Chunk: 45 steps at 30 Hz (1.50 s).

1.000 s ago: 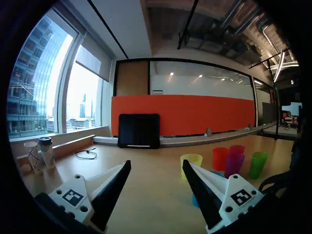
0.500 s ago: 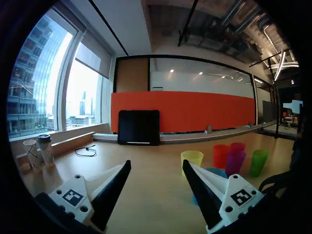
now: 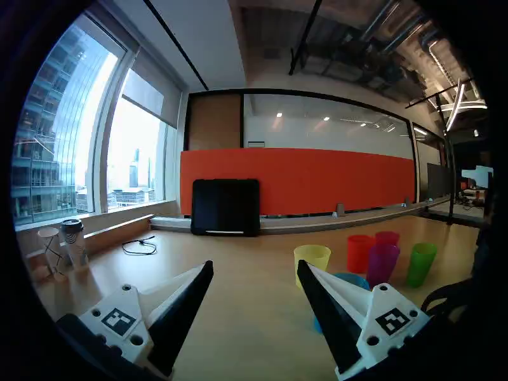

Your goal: Pour water

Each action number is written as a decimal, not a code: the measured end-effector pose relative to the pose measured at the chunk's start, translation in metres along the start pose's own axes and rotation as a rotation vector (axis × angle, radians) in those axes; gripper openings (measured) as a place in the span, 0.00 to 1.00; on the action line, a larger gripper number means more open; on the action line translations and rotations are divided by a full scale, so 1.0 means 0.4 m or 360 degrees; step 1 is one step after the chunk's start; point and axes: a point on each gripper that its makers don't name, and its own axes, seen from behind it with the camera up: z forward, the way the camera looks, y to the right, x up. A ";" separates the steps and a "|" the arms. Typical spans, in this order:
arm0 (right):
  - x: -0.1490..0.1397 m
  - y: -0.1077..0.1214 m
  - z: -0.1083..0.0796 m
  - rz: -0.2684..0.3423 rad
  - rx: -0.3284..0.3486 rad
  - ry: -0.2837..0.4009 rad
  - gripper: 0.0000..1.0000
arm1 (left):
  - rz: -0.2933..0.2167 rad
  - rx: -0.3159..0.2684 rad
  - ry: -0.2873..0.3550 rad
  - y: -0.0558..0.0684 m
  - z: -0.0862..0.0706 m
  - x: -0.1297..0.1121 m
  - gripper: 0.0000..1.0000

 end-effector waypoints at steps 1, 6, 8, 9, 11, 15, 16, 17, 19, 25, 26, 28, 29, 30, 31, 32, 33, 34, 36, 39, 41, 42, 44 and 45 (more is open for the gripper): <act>-0.001 0.004 0.000 -0.0011 -0.0005 0.0000 0.99 | 0.0000 0.0000 0.0000 0.000 0.000 0.000 0.99; -0.015 0.024 0.002 -0.0071 -0.0025 -0.0004 0.99 | 0.0000 0.0000 0.0000 0.000 0.000 0.000 0.99; -0.024 0.027 0.005 -0.0084 -0.0027 -0.0009 0.99 | 0.0000 0.0000 0.0000 0.000 0.000 -0.001 0.99; -0.029 0.029 0.006 -0.0091 -0.0028 -0.0012 0.99 | 0.0000 0.0000 0.0000 0.000 0.000 -0.001 0.99; -0.041 0.027 0.010 -0.0097 -0.0021 -0.0016 0.99 | 0.0000 0.0000 0.0000 0.000 -0.001 -0.001 0.99; -0.073 0.020 0.019 -0.0096 -0.0003 -0.0025 1.00 | 0.0000 0.0000 -0.0001 0.001 -0.001 0.000 0.99; -0.082 0.019 0.021 -0.0092 -0.0001 -0.0027 1.00 | 0.0001 0.0000 -0.0001 0.001 -0.001 0.000 0.99; -0.090 0.018 0.023 -0.0089 0.0001 -0.0030 1.00 | 0.0001 0.0000 0.0000 0.001 -0.001 0.000 0.99; -0.104 0.017 0.026 -0.0078 0.0003 -0.0029 1.00 | 0.0001 0.0000 0.0000 0.001 -0.001 0.000 0.99; -0.130 0.023 0.032 -0.0035 0.0001 -0.0010 1.00 | 0.0000 0.0000 0.0000 0.001 -0.001 -0.001 0.99; -0.134 0.023 0.033 -0.0029 0.0004 -0.0008 1.00 | 0.0001 0.0000 0.0000 0.001 -0.001 -0.001 0.99; -0.143 0.023 0.035 -0.0020 0.0011 -0.0006 1.00 | 0.0001 0.0000 0.0000 0.001 -0.001 0.000 0.99; -0.147 0.023 0.035 -0.0019 0.0016 -0.0006 1.00 | 0.0001 0.0000 0.0000 0.001 0.000 0.000 0.99; -0.151 0.023 0.036 -0.0018 0.0021 -0.0006 1.00 | 0.0001 0.0000 0.0000 0.002 0.000 0.000 0.99; -0.155 0.025 0.038 -0.0016 0.0022 -0.0006 1.00 | 0.0001 0.0000 0.0000 0.002 0.000 0.000 0.99; -0.159 0.026 0.039 -0.0014 0.0022 -0.0006 1.00 | 0.0001 0.0000 0.0000 0.002 0.001 0.000 0.99; -0.163 0.029 0.040 -0.0011 0.0023 -0.0006 1.00 | 0.0001 -0.0001 0.0000 0.002 0.001 0.000 0.99; -0.165 0.031 0.041 -0.0005 0.0023 -0.0004 1.00 | 0.0001 0.0000 -0.0001 0.002 0.000 0.000 0.99; -0.170 0.036 0.042 0.0009 0.0023 0.0000 1.00 | 0.0001 0.0000 -0.0001 0.002 -0.001 0.000 0.99; -0.181 0.043 0.045 0.0022 0.0024 -0.0008 1.00 | 0.0000 0.0000 0.0000 0.003 -0.001 0.000 0.99; -0.190 0.048 0.048 0.0013 0.0016 -0.0022 1.00 | 0.0000 0.0000 0.0000 0.003 -0.002 0.000 0.99; -0.195 0.051 0.049 0.0008 0.0011 -0.0029 1.00 | 0.0000 0.0000 0.0000 0.003 -0.002 -0.001 0.99; -0.202 0.053 0.050 -0.0010 0.0005 -0.0037 1.00 | 0.0000 0.0000 -0.0001 0.004 -0.002 0.000 0.99; -0.207 0.055 0.050 -0.0020 0.0001 -0.0042 1.00 | 0.0000 0.0000 -0.0001 0.004 -0.002 0.000 0.99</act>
